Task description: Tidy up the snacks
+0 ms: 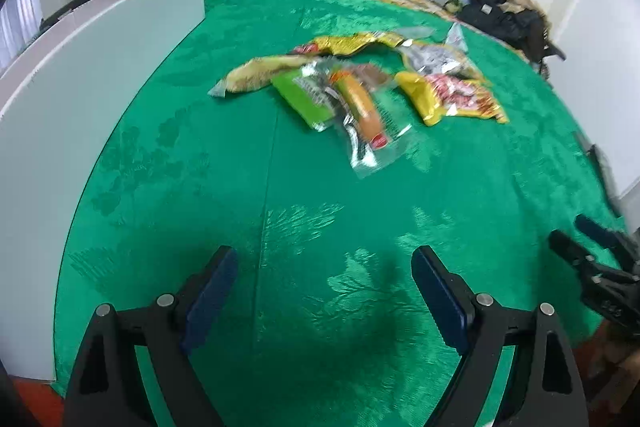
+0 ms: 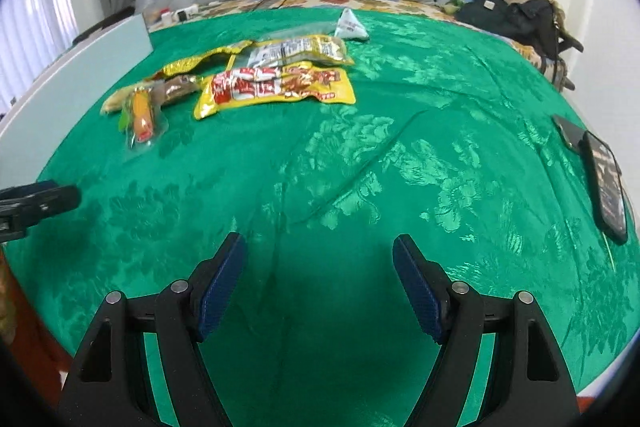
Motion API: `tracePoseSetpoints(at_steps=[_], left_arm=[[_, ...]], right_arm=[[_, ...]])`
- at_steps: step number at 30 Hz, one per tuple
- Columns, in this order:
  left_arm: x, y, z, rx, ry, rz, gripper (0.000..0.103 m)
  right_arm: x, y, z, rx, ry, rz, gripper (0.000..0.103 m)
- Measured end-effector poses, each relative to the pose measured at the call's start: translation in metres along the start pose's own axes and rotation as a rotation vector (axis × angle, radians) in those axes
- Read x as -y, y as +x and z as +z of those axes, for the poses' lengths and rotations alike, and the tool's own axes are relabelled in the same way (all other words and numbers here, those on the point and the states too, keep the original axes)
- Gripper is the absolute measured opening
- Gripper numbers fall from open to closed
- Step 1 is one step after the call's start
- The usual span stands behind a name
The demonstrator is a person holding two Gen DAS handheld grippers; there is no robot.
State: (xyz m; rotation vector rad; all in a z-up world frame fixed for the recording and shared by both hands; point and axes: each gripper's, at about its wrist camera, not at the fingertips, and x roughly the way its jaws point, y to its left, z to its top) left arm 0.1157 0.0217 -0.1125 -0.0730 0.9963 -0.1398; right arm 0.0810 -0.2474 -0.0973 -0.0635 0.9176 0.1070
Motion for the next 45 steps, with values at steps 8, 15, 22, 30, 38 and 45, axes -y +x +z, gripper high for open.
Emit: tracePoseSetpoints(at_steps=[8,15,22,30,38,45], left_arm=[[0.011,0.011,-0.004,0.019,0.080,0.088,0.099],[0.012,0.012,-0.009,0.062,0.089,0.087,0.103],[0.012,0.011,-0.009,0.063,0.099,0.085,0.103],[0.012,0.011,-0.009,0.060,0.114,0.081,0.103],[0.013,0.010,-0.008,0.046,0.120,0.079,0.103],[0.013,0.011,-0.008,0.040,0.121,0.079,0.103]], right_arm=[[0.008,0.013,-0.005,-0.005,0.020,0.020,0.080],[0.001,0.017,-0.007,0.010,-0.005,0.002,0.089],[-0.001,0.018,-0.007,0.011,-0.015,0.000,0.090],[-0.001,0.018,-0.007,0.012,-0.016,-0.001,0.091],[-0.001,0.018,-0.008,0.011,-0.016,-0.001,0.091],[-0.002,0.018,-0.008,0.012,-0.016,-0.001,0.091]])
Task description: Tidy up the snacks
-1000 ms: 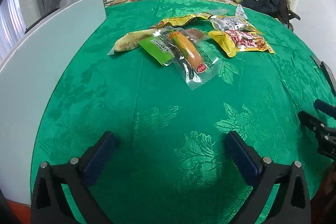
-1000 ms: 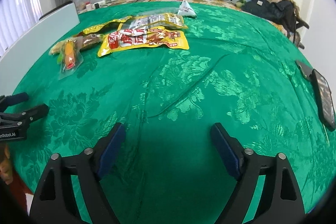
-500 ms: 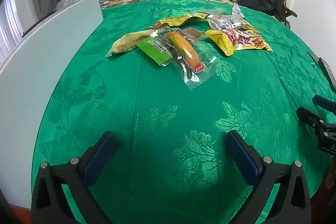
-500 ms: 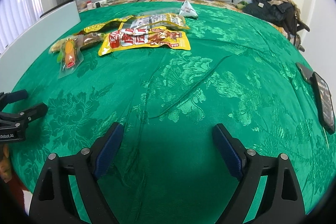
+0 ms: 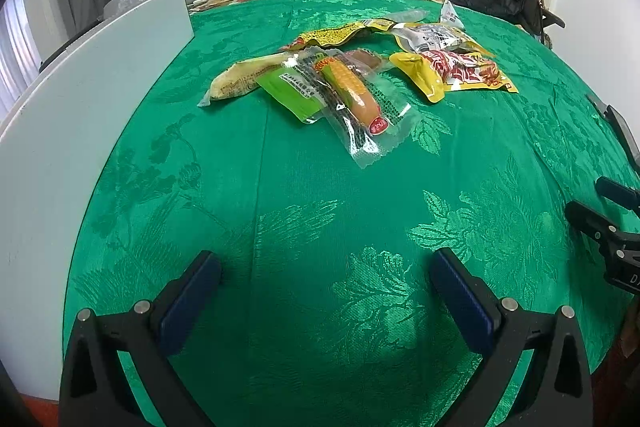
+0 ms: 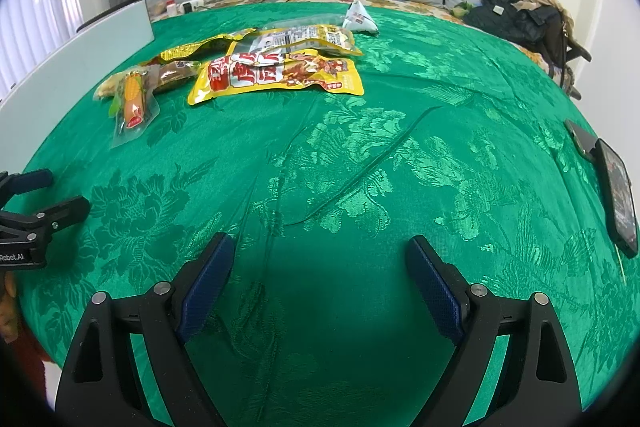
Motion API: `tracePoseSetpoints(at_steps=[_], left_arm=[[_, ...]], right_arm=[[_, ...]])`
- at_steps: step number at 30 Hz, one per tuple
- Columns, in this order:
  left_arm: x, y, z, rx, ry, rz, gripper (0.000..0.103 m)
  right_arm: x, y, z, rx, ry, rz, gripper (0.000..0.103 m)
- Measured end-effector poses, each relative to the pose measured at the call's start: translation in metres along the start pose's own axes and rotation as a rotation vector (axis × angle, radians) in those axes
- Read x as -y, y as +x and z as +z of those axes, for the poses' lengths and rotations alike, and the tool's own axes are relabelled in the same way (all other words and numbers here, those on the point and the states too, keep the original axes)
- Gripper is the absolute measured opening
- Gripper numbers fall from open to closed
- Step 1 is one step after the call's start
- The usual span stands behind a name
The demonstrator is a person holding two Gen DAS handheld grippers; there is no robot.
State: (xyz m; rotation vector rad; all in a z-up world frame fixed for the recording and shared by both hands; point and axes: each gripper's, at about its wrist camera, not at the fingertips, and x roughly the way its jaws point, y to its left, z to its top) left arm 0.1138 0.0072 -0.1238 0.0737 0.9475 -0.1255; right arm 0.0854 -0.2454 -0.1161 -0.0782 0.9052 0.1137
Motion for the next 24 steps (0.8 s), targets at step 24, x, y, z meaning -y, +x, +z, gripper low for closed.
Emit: tracePoseSetpoints(at_steps=[24], left_arm=[[0.0008,0.0002,0.0006,-0.007,-0.004,-0.001,0.103]], right_arm=[[-0.0004,0.0000,-0.0002,0.000,-0.001,0.000,0.091]])
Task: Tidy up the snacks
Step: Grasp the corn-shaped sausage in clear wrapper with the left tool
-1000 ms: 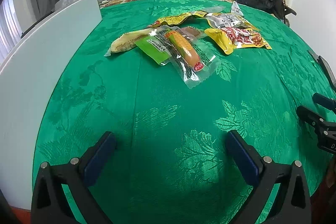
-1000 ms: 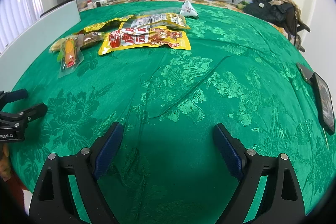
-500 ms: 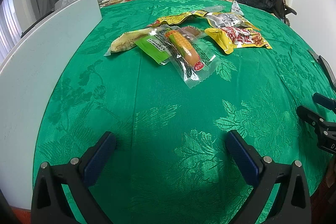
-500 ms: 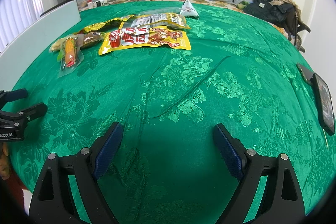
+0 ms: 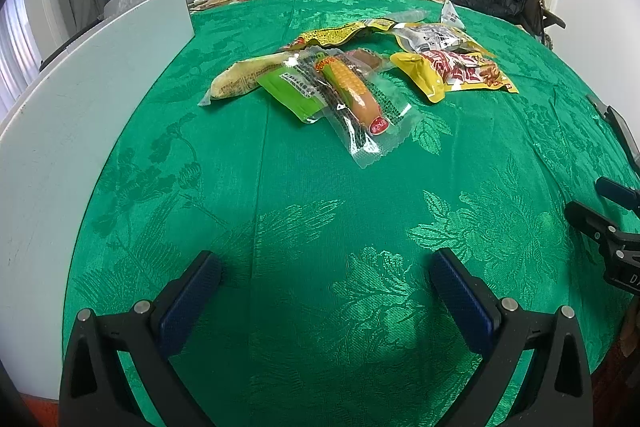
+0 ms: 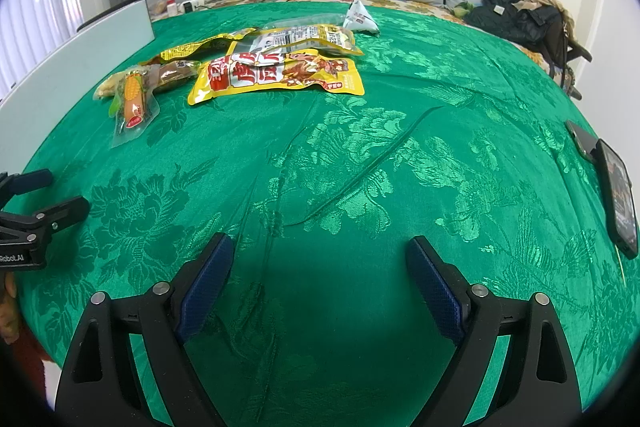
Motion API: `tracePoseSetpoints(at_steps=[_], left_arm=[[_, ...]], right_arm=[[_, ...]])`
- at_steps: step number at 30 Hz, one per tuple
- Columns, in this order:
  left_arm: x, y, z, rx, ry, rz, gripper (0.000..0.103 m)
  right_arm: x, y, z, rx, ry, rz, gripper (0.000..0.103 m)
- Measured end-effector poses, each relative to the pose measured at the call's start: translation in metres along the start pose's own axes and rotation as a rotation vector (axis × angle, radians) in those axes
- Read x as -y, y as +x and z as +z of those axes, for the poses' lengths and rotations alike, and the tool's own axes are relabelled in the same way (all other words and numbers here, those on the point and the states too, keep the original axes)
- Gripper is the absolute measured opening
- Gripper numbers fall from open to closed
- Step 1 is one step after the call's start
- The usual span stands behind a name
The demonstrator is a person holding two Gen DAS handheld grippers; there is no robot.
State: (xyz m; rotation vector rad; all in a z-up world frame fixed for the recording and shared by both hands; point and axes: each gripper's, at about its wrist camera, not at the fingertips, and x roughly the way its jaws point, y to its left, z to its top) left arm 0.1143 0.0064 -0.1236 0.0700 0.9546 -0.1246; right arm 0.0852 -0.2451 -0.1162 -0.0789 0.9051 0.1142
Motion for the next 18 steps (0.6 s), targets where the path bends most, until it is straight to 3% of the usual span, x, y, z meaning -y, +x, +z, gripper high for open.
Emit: tracePoseSetpoints(at_steps=[5,10,13,18], left_arm=[[-0.001,0.001,0.003,-0.026,-0.008,-0.004,0.103],[-0.001,0.007,0.018,-0.128,-0.044,-0.011,0.103],[0.001,0.007,0.036,-0.113,-0.082,-0.060,0.103],[0.014,0.022,0.085,-0.096,-0.114,-0.052,0.102]], right_arm=[[0.000,0.000,0.000,0.000,0.000,0.000,0.091],[0.000,0.000,0.000,0.001,0.000,-0.001,0.091],[0.000,0.000,0.000,0.000,-0.001,0.000,0.091],[0.000,0.000,0.000,0.002,-0.003,0.002,0.092]])
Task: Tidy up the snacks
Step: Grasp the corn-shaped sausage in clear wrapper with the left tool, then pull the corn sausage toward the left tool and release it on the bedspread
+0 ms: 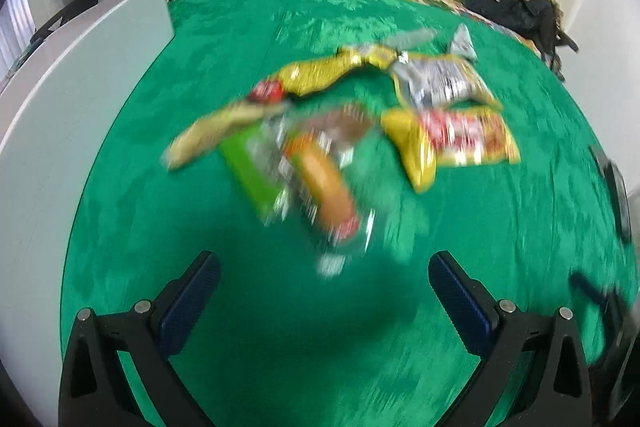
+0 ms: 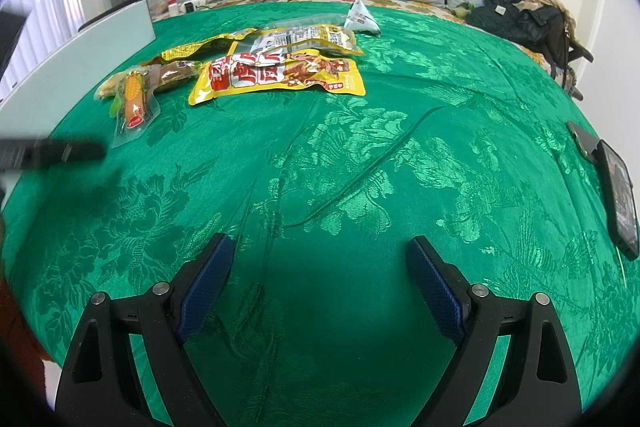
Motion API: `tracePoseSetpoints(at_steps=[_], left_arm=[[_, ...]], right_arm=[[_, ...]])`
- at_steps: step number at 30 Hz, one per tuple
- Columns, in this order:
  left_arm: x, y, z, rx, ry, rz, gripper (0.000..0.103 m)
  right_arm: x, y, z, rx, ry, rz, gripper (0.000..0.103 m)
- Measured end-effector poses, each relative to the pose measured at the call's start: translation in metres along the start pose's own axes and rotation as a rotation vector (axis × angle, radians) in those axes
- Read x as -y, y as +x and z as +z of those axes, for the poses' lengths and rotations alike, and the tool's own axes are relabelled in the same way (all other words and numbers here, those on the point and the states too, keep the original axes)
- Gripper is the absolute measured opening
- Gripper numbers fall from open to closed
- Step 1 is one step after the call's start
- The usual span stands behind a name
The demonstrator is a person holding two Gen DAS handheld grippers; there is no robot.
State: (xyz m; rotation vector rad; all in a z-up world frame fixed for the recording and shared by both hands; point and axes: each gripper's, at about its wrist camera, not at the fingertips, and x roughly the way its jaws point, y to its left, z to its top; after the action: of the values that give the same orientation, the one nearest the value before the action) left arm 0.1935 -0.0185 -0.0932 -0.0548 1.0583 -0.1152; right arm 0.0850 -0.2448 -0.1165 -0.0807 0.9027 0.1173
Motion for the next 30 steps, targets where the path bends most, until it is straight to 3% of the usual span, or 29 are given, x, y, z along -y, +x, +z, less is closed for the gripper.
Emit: tracePoseSetpoints(at_steps=[5,7,8,9,15,19,23,25,27,30], left_arm=[[0.006,0.035,0.030,-0.027,-0.060,0.085,0.096],[0.002,0.045,0.030,-0.052,-0.091,0.105,0.082],[0.001,0.042,0.028,-0.027,-0.087,0.127,0.070],[-0.001,0.037,0.024,-0.007,-0.077,0.137,0.049],[-0.022,0.013,-0.010,-0.004,-0.029,0.030,0.039],[-0.035,-0.004,-0.037,-0.054,0.012,-0.021,0.039],[-0.039,-0.009,-0.054,-0.058,0.070,0.019,0.049],[-0.040,-0.008,-0.055,-0.033,0.078,0.026,0.057],[-0.038,-0.001,-0.052,-0.029,0.089,0.042,0.083],[-0.042,0.004,-0.052,0.000,0.090,0.067,0.100]], right_arm=[[0.000,0.000,0.000,0.000,0.000,0.000,0.092],[0.000,0.000,0.000,0.000,0.000,0.000,0.092],[0.000,0.000,0.000,0.000,0.000,0.000,0.092],[0.000,0.000,0.000,0.000,0.000,0.000,0.092],[-0.002,0.001,0.000,-0.001,-0.002,0.003,0.092],[-0.003,0.001,0.000,0.000,-0.002,0.003,0.092],[-0.003,0.001,0.000,0.000,-0.002,0.002,0.092],[-0.002,0.001,0.000,0.001,-0.002,0.003,0.092],[-0.003,0.001,0.000,0.003,-0.002,0.001,0.092],[-0.003,0.000,-0.001,0.006,-0.002,0.000,0.092]])
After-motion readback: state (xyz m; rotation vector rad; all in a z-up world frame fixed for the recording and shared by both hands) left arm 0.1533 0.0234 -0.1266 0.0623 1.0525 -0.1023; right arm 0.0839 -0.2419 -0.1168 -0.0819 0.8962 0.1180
